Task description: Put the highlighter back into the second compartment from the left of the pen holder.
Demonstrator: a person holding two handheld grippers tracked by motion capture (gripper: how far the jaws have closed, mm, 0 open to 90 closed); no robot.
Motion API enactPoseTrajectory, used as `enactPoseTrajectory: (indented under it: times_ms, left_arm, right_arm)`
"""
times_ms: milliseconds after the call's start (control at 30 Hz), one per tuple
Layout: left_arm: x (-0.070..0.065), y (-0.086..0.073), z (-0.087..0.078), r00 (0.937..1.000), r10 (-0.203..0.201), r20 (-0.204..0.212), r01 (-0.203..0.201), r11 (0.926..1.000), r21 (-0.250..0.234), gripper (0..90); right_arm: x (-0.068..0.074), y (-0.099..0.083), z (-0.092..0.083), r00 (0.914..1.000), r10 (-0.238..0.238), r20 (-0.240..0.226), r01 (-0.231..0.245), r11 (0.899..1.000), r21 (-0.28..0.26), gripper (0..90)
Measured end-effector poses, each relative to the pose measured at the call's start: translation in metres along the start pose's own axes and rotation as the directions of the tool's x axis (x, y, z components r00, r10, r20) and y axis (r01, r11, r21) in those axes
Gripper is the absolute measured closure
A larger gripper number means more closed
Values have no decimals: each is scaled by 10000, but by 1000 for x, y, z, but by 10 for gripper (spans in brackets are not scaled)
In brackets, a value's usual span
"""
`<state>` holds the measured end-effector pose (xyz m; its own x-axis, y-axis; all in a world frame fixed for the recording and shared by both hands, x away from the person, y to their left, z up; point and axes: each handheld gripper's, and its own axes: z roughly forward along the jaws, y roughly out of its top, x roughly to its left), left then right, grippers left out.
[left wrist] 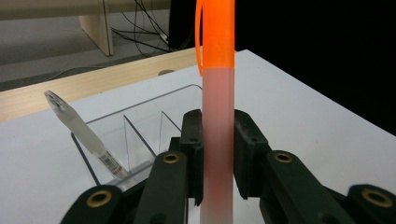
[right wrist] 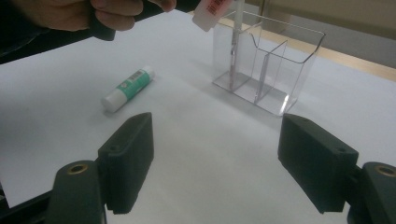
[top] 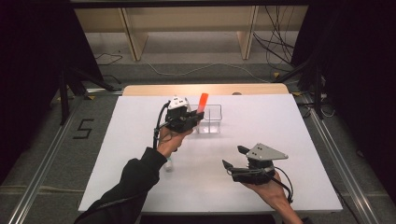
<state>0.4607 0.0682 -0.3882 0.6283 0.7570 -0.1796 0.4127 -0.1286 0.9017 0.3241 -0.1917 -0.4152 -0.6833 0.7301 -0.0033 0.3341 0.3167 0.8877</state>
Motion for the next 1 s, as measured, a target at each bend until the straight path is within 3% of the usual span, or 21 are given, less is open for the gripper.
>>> enactPoseTrajectory:
  times_ms: [433,867,1000]
  left_arm:
    - [3,15,18,9990,-142,-432,124,9991,-411,760]
    - [6,17,38,9974,-322,-645,282,9976,-626,760]
    - [4,17,42,9966,-142,-806,91,9979,-635,759]
  right_arm:
    - [0,0,-1,10000,14,38,-14,10000,-42,266]
    - [0,1,-1,10000,86,-37,-86,9999,-134,249]
    - [0,1,-1,9999,88,-59,-89,9999,-113,251]
